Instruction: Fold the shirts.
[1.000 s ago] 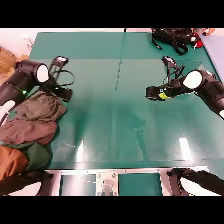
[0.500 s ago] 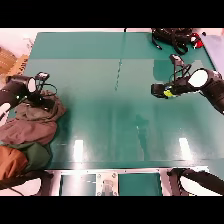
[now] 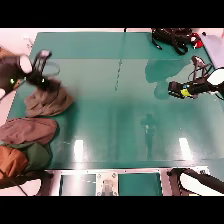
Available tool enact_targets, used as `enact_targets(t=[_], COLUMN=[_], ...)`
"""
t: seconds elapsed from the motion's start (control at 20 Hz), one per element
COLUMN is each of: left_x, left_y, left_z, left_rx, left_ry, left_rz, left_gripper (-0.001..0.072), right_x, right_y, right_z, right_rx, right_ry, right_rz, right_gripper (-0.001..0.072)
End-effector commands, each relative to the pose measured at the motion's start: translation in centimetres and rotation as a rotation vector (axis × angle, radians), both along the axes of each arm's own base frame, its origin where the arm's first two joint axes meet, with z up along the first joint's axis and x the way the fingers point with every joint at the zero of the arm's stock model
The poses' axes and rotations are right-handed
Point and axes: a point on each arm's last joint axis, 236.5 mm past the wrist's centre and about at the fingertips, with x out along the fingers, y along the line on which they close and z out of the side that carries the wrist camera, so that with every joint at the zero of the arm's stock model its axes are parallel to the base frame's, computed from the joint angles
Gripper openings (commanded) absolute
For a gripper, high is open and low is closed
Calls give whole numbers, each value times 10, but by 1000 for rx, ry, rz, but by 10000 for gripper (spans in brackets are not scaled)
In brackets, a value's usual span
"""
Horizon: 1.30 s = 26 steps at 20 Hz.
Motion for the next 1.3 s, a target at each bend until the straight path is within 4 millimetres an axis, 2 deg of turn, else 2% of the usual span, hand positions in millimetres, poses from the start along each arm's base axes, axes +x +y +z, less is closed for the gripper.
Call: enact_targets(t=[0.0,0.05,0.1,0.15,0.2,0.3,0.4,0.45,0.5,0.55,0.6,0.65,0.75,0.8,0.9,0.95,1.05,1.2,1.25], left_x=[6,0,-8,-19,-30,-53,-74,-82,-84,-81,-74,-63,-44,-37,-28,-29,-41,-59,-63], left_y=[-107,-143,-175,-208,-236,-287,-327,-341,-346,-342,-330,-313,-273,-252,-219,-207,-190,-187,-190], left_z=[110,132,144,150,147,119,77,57,43,35,35,38,44,43,30,18,-21,-83,-100], left_rx=[-178,-222,-263,-302,-327,-348,-369,-381,-381,-369,-354,-342,-334,-335,-328,-320,-301,-321,-350], left_ry=[-183,-229,-261,-281,-276,-202,-87,-31,4,22,25,29,67,98,154,189,277,343,350], left_rz=[-199,-267,-328,-389,-441,-536,-596,-612,-612,-603,-584,-554,-462,-407,-320,-290,-243,-171,-137], left_gripper=[22,22,22,22,22,22,25,166,521,633,635,635,636,720,720,720,720,720,720], right_x=[-5,-6,-6,-7,-7,-8,-10,-11,-14,-17,-21,-23,-23,-23,-24,-24,-24,-20,-17], right_y=[-29,-37,-42,-47,-49,-49,-44,-40,-35,-33,-31,-31,-29,-27,-15,-5,17,40,45], right_z=[-2,-2,-2,-2,-2,-2,-3,-3,-3,-4,-5,-6,-6,-7,-16,-23,-39,-61,-67], right_rx=[-7,-7,-7,-7,-7,-5,17,39,58,66,70,72,78,89,139,180,278,391,426], right_ry=[15,16,16,16,16,19,29,37,50,64,80,89,92,94,109,121,150,184,189], right_rz=[-51,-70,-85,-97,-103,-104,-103,-102,-99,-95,-90,-88,-87,-88,-69,-43,1,49,56], right_gripper=[15,16,15,15,16,15,15,17,92,220,285,302,412,421,420,420,419,432,475])
